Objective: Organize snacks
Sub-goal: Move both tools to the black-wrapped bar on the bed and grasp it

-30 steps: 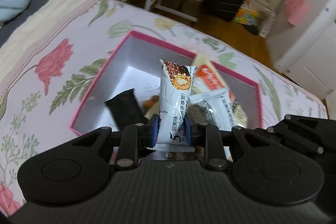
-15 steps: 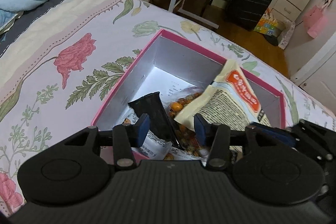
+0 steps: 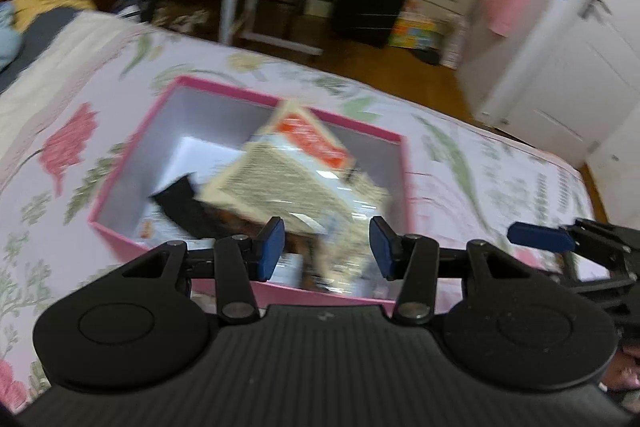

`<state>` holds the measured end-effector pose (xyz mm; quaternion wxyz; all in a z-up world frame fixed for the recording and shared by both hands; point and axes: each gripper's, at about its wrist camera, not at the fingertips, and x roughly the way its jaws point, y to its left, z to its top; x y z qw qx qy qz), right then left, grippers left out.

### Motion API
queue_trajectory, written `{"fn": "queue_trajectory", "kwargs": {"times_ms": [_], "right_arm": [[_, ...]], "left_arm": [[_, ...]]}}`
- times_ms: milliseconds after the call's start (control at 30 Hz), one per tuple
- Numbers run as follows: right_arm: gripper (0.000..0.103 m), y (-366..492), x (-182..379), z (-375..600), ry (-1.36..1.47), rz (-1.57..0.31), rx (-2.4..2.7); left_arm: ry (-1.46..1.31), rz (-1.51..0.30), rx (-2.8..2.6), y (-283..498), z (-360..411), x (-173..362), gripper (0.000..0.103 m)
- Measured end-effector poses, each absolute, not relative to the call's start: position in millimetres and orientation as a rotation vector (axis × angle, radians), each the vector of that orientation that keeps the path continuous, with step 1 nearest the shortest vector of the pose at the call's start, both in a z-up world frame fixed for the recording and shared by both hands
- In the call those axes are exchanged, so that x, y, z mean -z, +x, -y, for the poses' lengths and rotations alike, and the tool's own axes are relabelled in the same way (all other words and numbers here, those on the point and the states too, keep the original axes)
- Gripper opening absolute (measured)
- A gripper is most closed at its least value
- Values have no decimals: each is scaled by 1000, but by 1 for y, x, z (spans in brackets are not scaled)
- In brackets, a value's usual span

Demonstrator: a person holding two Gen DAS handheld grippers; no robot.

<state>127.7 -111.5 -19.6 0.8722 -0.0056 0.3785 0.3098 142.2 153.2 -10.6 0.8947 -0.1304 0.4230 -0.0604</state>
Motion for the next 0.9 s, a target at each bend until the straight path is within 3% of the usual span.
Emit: {"fn": "queue_trajectory", "kwargs": {"times_ms": [333,900], "right_arm": [[62,105,13,221,-84,-859,-440],[63,118,123,374,-22,-864,-161]], "left_arm": [[-138,-907,322,140,-47,5,48],[-116,-996,529,178,125,79,49]]}}
